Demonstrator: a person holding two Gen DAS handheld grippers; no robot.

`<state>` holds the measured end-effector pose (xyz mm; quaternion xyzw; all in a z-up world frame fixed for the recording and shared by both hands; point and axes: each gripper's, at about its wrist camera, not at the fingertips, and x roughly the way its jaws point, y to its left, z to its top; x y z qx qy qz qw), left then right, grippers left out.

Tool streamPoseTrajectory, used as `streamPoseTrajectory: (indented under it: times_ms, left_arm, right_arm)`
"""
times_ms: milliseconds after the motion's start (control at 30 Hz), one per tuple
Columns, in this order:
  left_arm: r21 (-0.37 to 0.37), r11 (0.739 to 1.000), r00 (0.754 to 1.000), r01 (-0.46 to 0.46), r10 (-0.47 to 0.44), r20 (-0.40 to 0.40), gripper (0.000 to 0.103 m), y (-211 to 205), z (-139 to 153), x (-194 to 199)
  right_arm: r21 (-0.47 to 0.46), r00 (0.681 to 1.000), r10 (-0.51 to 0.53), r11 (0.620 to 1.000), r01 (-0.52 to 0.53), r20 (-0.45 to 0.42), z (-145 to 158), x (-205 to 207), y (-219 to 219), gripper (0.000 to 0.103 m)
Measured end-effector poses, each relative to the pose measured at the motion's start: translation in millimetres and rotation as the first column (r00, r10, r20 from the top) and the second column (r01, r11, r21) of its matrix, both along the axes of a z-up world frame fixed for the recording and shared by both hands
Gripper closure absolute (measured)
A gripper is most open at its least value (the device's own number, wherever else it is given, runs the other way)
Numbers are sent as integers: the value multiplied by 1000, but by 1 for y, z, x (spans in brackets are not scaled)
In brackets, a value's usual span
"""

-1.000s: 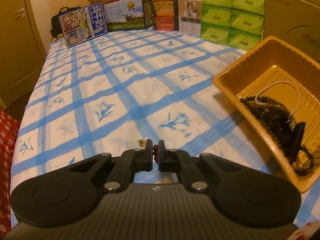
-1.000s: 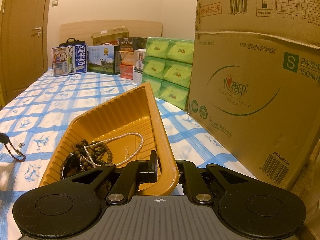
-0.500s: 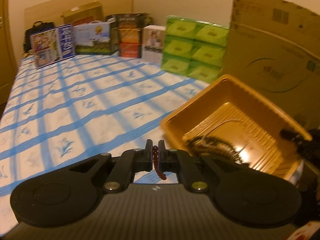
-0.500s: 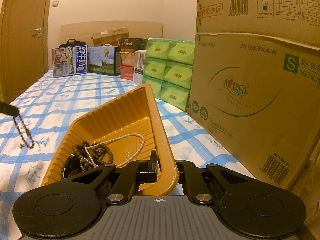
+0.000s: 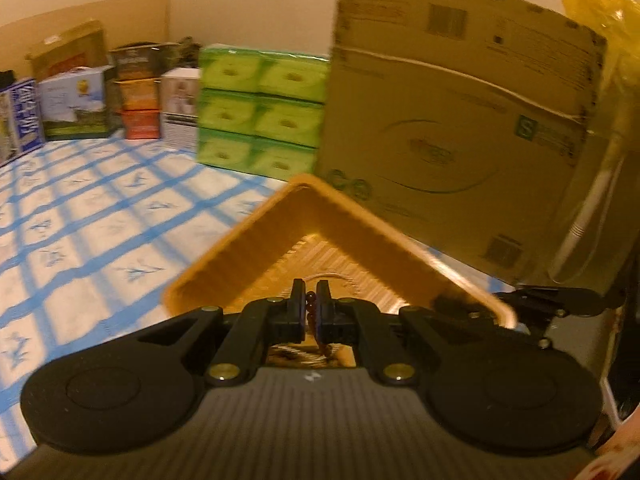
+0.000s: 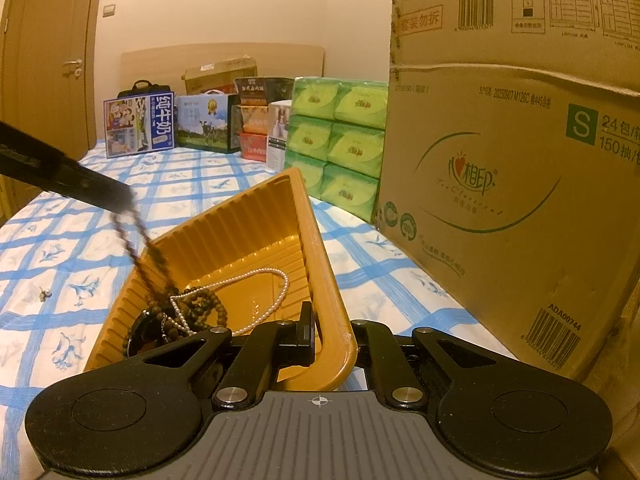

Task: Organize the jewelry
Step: 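Carry the red bead bracelet into the orange tray and open the left gripper, then pinch the small pearl earring on the sheet with the left gripper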

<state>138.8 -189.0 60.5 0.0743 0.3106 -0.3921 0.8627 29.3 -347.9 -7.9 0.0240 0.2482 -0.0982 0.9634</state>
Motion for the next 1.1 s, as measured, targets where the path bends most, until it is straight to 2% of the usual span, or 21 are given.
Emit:
streamPoseTrajectory:
  times_ms: [300, 467, 633, 800, 933, 1100]
  left_arm:
    - [43, 995, 995, 89, -87, -54, 98, -30, -22, -8]
    - [54, 996, 996, 75, -72, -53, 89, -26, -25, -9]
    - [76, 997, 1000, -20, 22, -20, 89, 3, -24, 0]
    - [123, 978, 986, -167, 166, 22, 89, 52, -31, 13]
    - [162, 945, 959, -285, 282, 40, 86, 96, -47, 18]
    - [230, 882, 910, -411, 410, 58, 83, 150, -74, 19]
  right_arm:
    - [5, 1000, -1, 1000, 1, 0, -2, -1, -1, 97]
    - [5, 1000, -1, 1000, 1, -1, -2, -1, -2, 97]
    - [4, 1000, -1, 1000, 1, 0, -2, -1, -2, 97]
    - [3, 1000, -2, 1000, 2, -3, -3, 0, -2, 97]
    - [0, 1000, 1, 1000, -1, -6, -2, 0, -2, 97]
    - [0, 1000, -2, 1000, 2, -10, -3, 0, -3, 97]
